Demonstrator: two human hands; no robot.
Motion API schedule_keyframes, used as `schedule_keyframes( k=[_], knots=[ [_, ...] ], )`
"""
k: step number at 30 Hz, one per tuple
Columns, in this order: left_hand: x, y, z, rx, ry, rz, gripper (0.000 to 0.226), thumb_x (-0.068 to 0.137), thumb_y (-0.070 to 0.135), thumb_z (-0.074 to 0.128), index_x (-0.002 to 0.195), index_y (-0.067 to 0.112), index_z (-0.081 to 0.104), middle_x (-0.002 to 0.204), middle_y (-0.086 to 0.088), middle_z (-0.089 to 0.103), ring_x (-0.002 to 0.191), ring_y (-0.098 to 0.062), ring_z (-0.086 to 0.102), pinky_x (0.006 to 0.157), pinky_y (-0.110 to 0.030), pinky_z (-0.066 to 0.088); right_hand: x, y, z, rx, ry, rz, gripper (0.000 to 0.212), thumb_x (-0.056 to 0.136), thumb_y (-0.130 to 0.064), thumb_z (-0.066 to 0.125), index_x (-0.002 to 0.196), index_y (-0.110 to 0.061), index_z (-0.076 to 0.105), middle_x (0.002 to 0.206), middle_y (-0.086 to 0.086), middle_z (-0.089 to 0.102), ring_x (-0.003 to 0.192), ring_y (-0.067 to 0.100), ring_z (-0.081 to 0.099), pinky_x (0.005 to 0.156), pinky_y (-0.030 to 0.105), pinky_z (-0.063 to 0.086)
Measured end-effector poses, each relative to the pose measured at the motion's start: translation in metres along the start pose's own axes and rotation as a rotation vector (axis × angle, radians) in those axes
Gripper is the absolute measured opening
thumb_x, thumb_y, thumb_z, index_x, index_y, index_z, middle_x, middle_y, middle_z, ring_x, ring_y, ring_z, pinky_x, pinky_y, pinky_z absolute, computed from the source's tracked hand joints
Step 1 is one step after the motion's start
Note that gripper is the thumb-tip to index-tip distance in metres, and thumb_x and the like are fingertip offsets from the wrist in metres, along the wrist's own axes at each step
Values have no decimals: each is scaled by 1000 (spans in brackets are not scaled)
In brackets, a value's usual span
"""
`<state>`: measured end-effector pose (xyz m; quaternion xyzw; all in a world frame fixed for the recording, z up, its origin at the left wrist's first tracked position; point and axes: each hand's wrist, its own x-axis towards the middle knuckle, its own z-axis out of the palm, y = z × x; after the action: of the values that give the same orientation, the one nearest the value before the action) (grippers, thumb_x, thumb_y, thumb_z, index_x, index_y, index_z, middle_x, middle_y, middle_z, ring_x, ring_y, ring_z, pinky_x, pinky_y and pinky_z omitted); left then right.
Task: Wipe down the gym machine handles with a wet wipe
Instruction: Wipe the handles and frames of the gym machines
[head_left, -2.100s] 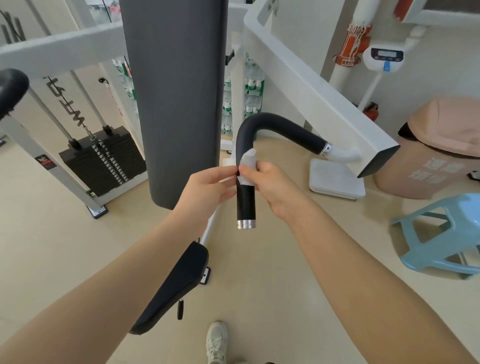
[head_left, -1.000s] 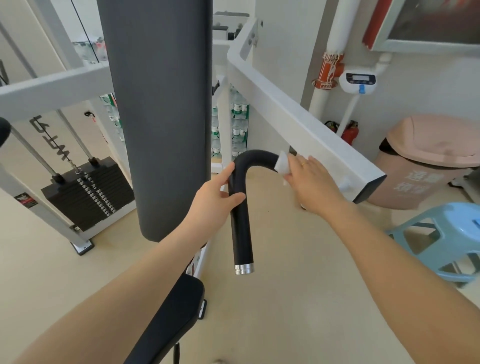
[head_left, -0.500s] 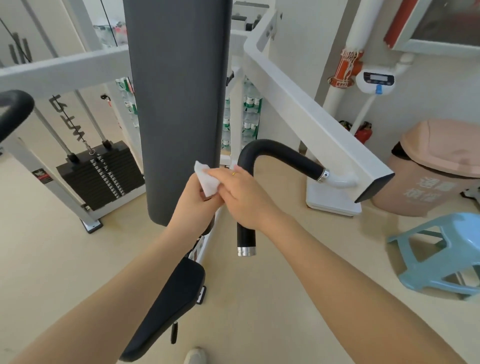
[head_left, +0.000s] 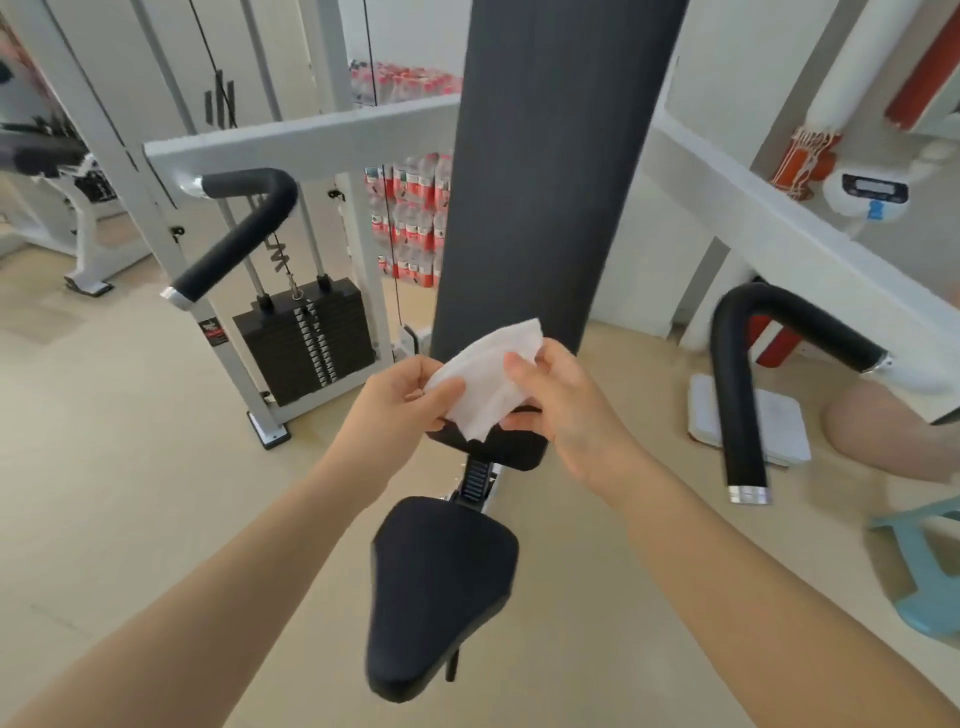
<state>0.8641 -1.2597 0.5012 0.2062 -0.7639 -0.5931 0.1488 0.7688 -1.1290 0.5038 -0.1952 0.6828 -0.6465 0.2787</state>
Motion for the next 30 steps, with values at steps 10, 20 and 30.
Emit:
schedule_keyframes(
  k=[10, 20, 30],
  knots=[
    [35, -36, -197, -132, -13, -6, 5, 91, 11, 54, 89, 16, 55, 81, -2, 63, 69, -13, 63, 59, -20, 51, 50, -18, 194, -22, 56, -130, 25, 93, -8, 45, 109, -15, 65, 108, 14, 66, 106, 31, 59, 94, 46, 48],
    [137, -39, -291, -166, -275, 175, 30, 92, -5, 41, 87, 18, 60, 64, 19, 57, 54, -1, 51, 54, -13, 44, 154, -40, 250, 144, 28, -195, 24, 99, -12, 36, 101, -22, 58, 100, 6, 62, 75, 14, 67, 64, 25, 55],
    [294, -23, -374, 370, -220, 369, 37, 86, -2, 45, 87, 27, 68, 100, 16, 62, 89, 7, 56, 78, -4, 41, 297, -106, 270, -328, 183, -190, 35, 90, -37, 51, 61, -19, 55, 70, -16, 58, 81, 7, 54, 78, 26, 39]
  ],
)
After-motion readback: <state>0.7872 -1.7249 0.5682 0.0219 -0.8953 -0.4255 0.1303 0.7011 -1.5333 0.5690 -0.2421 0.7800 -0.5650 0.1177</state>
